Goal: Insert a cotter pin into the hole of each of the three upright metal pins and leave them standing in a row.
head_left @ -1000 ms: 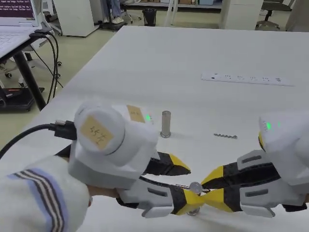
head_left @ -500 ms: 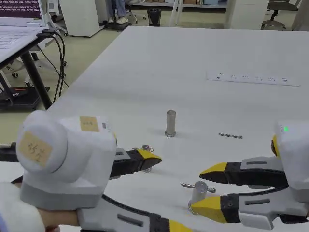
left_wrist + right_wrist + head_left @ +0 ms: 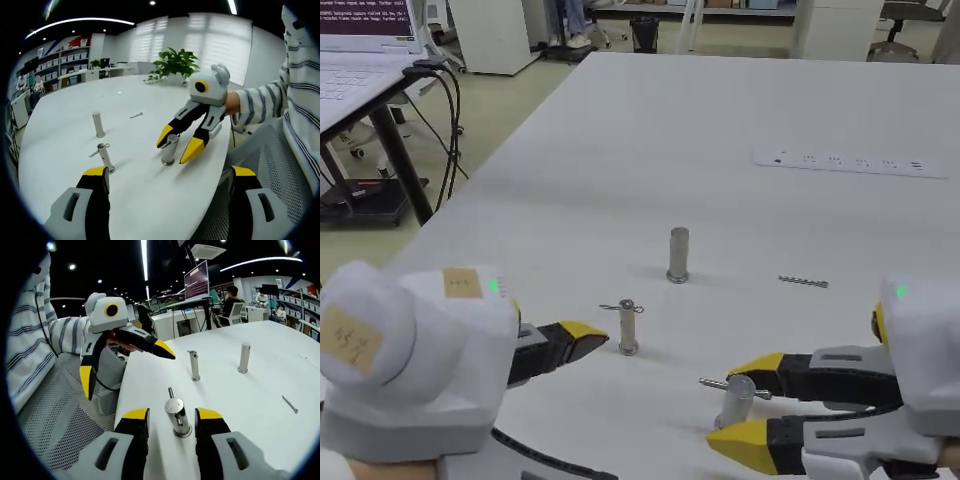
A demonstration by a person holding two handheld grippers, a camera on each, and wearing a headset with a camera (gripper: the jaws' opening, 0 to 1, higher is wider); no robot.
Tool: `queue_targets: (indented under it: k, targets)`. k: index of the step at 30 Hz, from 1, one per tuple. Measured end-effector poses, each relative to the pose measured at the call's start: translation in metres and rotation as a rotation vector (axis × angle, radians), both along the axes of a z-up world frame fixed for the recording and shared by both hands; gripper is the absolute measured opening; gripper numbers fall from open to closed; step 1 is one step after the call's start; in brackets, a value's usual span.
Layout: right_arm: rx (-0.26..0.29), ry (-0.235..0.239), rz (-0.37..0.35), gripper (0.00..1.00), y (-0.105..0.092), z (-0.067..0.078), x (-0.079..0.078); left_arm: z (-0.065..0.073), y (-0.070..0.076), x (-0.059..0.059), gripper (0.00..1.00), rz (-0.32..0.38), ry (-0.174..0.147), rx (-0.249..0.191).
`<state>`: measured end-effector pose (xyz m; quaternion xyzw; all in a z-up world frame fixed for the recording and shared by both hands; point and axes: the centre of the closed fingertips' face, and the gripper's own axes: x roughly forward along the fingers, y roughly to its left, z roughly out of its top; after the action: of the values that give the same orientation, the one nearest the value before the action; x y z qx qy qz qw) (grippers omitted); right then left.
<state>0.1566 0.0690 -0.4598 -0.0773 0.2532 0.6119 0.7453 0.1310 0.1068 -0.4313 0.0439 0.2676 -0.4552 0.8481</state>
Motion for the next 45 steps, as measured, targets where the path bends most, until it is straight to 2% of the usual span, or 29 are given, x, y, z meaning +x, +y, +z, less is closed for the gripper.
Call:
queue_targets:
  k: [3,7,8,9,11,13,18,21,23,28,31,34,40,45]
  targets:
    - [0.009,0.006,-0.004,0.27,0.001,-0.001,0.0,0.002,0.0,-0.002,0.99,0.009,-0.006,0.004]
    - [0.021,-0.019,-0.008,0.16,0.002,0.001,0.003,0.005,0.001,-0.002,0.99,0.037,-0.01,-0.007]
    - [0.01,-0.037,-0.007,0.15,0.002,0.001,0.005,0.005,0.002,-0.003,0.99,0.041,-0.008,-0.009]
    - [0.009,-0.035,-0.006,0.14,0.002,0.001,0.005,0.005,0.002,-0.003,0.99,0.043,-0.006,-0.013]
    - [0.004,-0.035,-0.004,0.13,0.002,0.001,0.005,0.002,0.003,-0.006,0.99,0.045,0.012,-0.005]
    - [0.0,-0.039,0.004,0.12,0.002,0.001,0.006,-0.001,0.007,-0.008,0.99,0.049,0.001,0.033]
    - [-0.023,-0.065,0.032,0.11,0.002,0.0,0.005,0.0,0.009,-0.01,0.99,0.072,0.013,0.017]
    - [-0.041,-0.107,0.051,0.1,0.002,0.0,0.004,0.003,0.009,-0.013,0.99,0.062,0.002,0.047]
    - [-0.049,-0.132,0.065,0.1,0.002,0.001,0.004,0.005,0.009,-0.013,0.99,0.061,-0.004,0.052]
    - [-0.067,-0.158,0.097,0.08,0.005,0.002,0.004,0.007,0.009,-0.012,0.99,0.073,-0.012,0.046]
    - [-0.086,-0.175,0.08,0.08,0.008,0.002,0.011,0.007,0.01,-0.012,0.99,0.078,-0.012,0.051]
    - [-0.082,-0.176,0.054,0.08,0.008,0.004,0.022,0.005,0.015,-0.011,0.99,0.097,-0.025,0.082]
    - [-0.087,-0.189,0.026,0.08,0.009,0.007,0.046,0.004,0.02,-0.012,0.99,0.12,-0.016,0.075]
    - [-0.091,-0.175,-0.001,0.08,0.008,0.005,0.061,0.002,0.022,-0.012,0.99,0.129,-0.01,0.078]
